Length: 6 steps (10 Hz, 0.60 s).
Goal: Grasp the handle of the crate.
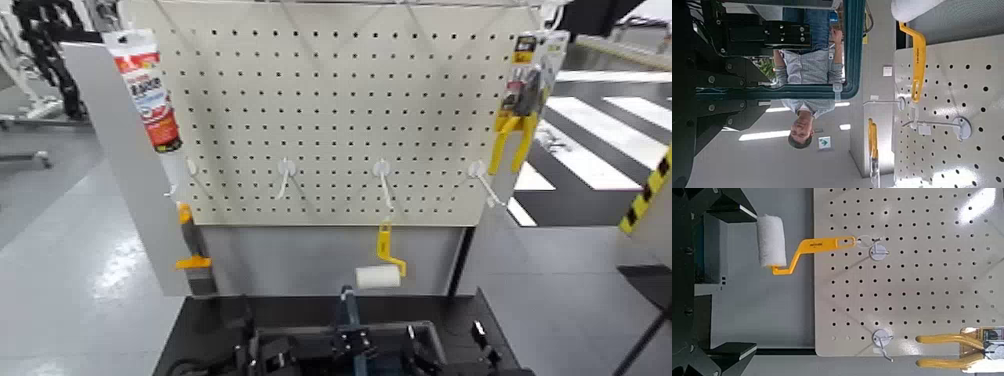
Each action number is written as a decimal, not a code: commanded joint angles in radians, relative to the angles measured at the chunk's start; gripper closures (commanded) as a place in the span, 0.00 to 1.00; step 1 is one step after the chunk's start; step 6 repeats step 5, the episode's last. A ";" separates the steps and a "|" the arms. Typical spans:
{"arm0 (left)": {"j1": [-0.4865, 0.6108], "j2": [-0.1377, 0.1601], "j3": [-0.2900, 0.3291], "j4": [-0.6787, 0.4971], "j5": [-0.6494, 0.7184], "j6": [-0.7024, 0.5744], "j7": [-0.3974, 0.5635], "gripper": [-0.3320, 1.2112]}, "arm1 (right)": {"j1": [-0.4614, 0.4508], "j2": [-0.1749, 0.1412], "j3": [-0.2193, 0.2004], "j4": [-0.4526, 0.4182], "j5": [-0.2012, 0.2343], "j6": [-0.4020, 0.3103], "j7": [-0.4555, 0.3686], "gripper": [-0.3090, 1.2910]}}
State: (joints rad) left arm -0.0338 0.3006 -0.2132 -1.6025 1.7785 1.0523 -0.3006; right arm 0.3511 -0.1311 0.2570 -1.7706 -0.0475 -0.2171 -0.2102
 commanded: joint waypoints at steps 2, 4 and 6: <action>-0.001 -0.003 0.000 0.004 0.001 0.000 -0.002 0.99 | 0.000 0.001 -0.002 -0.003 0.011 0.001 0.000 0.29; -0.001 -0.005 -0.002 0.007 0.001 0.000 -0.003 0.99 | 0.000 0.001 -0.004 -0.003 0.023 -0.004 0.000 0.29; -0.003 -0.005 -0.002 0.007 0.002 0.000 -0.005 0.99 | 0.000 0.002 -0.004 -0.003 0.025 -0.002 0.000 0.29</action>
